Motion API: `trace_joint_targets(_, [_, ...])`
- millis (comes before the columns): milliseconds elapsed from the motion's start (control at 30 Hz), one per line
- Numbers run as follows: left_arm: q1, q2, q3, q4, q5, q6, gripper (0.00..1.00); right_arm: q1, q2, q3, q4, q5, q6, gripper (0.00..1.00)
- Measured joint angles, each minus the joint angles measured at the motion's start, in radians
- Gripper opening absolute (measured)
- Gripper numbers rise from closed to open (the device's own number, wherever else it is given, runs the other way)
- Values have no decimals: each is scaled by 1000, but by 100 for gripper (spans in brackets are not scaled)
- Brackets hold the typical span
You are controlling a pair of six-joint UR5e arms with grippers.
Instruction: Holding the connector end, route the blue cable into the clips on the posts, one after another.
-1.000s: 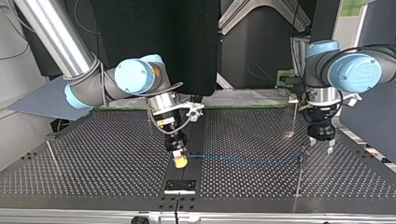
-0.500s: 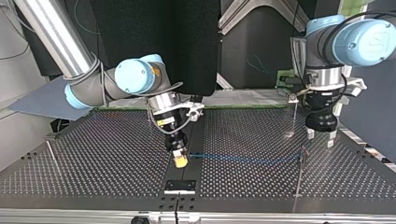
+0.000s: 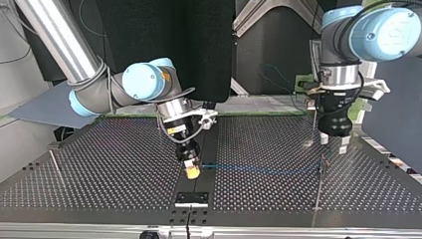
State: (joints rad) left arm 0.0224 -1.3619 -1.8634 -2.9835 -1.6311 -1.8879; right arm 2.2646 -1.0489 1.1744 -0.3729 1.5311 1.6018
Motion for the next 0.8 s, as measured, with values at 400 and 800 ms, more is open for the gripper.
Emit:
trace_joint_targets(400, [-23, 13, 0, 0, -11, 114, 100, -2, 0, 0, 0, 0, 6, 0])
trace_joint_targets(800, [-47, 12, 0, 0, -33, 197, 100, -3, 0, 0, 2, 0, 8, 0])
